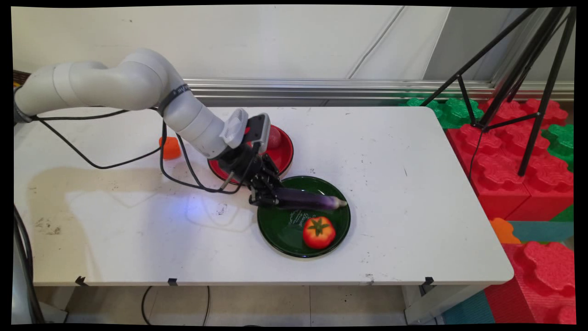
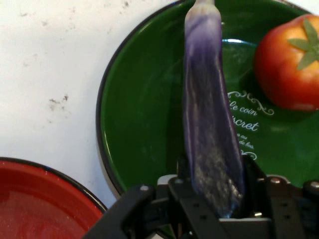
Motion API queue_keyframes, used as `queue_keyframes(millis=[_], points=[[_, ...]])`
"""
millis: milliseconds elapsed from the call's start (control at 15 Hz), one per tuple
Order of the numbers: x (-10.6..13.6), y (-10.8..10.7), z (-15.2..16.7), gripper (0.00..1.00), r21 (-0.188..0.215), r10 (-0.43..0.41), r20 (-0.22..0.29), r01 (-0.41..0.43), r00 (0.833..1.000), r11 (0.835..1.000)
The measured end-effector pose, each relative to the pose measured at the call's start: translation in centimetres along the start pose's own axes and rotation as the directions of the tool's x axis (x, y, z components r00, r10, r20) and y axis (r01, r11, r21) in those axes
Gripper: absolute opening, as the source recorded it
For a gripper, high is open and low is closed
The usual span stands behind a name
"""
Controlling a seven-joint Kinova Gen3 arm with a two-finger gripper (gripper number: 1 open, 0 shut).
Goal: Place the picked object on the table
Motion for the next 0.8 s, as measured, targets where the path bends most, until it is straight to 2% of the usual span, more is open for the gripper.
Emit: queue_keyframes(millis=[400,800], points=[[-0.4,0.4,-3.2,0.00,0.009,-0.029,-0.047,0.029,0.998,1.000],[-2.4,1.3,-7.9,0.00,0.027,-0.065,-0.085,0.068,0.994,0.997]])
